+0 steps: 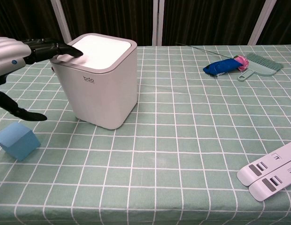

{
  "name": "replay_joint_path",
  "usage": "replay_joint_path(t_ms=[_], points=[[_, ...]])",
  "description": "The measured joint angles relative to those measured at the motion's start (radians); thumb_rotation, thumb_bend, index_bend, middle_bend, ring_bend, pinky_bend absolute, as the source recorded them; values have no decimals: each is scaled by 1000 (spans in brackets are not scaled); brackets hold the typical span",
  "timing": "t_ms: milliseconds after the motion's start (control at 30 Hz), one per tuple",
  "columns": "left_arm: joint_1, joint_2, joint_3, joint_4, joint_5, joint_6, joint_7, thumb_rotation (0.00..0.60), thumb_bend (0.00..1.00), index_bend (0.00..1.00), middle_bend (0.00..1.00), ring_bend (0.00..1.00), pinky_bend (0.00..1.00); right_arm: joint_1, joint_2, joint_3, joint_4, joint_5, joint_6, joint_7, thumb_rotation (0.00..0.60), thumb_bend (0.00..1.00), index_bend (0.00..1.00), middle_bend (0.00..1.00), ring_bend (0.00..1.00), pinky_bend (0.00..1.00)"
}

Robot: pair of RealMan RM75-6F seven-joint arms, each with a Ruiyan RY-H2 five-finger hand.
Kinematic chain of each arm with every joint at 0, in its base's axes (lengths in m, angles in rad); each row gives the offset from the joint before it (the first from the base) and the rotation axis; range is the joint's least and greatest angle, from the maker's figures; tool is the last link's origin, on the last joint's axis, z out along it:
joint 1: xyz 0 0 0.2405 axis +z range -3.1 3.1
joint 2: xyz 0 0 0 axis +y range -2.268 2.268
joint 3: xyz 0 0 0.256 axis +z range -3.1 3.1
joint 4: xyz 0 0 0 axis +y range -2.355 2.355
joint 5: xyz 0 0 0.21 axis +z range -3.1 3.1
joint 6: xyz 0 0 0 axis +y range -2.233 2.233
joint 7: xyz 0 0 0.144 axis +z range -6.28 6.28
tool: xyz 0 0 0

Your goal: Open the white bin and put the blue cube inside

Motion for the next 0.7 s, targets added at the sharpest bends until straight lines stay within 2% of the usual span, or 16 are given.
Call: replay_joint_path(t_ms=[233,500,600,700], points=[[4,5,-9,-4,6,47,5,600,63,80,109,0,98,-4,3,3,0,3,8,0,600,276,0,0,0,0],[81,82,-42,-66,-7,223,33,600,63,80,86,0,99,-3,1,2,2,-1,8,4,600,275,0,0,0,0],[129,116,-17,-86,-46,230,34,600,63,82,87,0,101,-4,2,3,2,-3,13,6,600,275,0,0,0,0],[160,136,31,-89,-75,215,2,600,63,86,88,0,101,-4,6,6,-1,-3,17,5,600,275,0,0,0,0]])
